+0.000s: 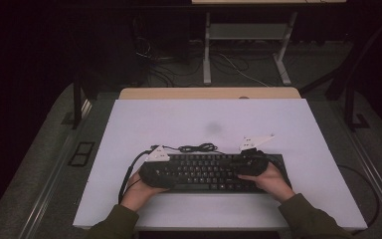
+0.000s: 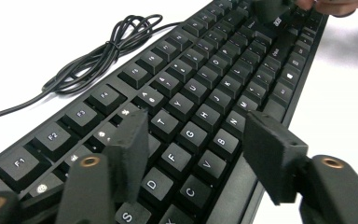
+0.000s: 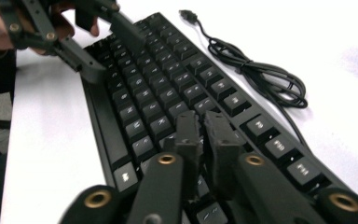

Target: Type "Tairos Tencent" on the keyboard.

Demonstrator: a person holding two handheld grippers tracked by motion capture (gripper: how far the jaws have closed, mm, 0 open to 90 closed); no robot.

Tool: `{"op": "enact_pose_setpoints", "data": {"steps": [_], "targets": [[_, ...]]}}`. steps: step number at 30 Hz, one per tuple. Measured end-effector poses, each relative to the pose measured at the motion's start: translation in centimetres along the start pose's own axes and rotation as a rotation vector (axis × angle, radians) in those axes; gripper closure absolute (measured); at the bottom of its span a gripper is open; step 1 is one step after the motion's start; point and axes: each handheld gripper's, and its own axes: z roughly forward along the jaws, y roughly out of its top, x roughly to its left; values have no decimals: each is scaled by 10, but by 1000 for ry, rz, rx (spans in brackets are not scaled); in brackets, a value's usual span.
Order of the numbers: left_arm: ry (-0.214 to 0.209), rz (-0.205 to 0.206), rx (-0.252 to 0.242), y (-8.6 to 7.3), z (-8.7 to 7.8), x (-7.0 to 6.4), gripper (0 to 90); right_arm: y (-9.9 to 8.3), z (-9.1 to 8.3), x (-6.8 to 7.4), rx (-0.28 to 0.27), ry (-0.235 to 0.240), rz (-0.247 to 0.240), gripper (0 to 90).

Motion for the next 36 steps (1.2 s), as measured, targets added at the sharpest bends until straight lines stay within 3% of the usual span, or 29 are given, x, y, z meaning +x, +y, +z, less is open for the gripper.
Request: {"op": "enact_pose_setpoints", "data": {"steps": [17,24,36], "targets": [[42,1,-23,6,4,5,271,-14,-14,7,29,2,-19,894],[54,-2,-26,7,5,6,264,-24,-15,7,61,4,-12,894],[68,-3,-30,8,5,9,270,-27,-11,8,111,1,-44,894]]}}
